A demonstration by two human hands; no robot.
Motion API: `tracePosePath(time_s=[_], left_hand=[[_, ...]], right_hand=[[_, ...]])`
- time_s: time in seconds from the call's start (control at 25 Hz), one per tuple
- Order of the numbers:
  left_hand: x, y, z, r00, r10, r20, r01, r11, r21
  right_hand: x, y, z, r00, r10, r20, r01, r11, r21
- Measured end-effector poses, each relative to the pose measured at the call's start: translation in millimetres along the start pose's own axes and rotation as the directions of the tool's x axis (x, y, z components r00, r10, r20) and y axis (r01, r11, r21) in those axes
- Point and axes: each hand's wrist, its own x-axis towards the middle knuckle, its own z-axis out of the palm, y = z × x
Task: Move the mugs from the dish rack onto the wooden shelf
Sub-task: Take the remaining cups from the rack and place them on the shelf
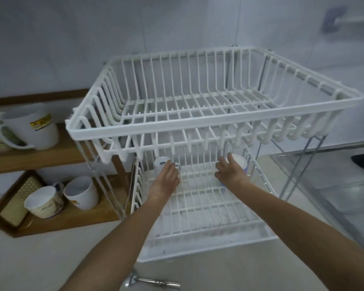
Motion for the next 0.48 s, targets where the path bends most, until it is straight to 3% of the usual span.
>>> tracePosePath(time_s=[0.24, 0.4, 0.48], left_hand=[[23.8, -4.7, 20.9, 0.996, 0.080, 0.044, -0.086, 0.980, 0.179], [25.6, -10.2, 31.0, 0.996, 0.086, 0.028, -0.090, 0.983, 0.161], [20.3, -13.6, 25.6, 0.996, 0.078, -0.046, -0.073, 0.992, 0.101]], right_hand=[[18.2, -17.5, 9.2, 0.992, 0.081, 0.096, -0.049, 0.954, -0.295], [25.8, -16.6, 12.4, 0.993, 0.106, 0.053, -0.093, 0.975, -0.201], [20.6, -8.7, 12.8, 0.984, 0.175, 0.018, -0.172, 0.979, -0.107]])
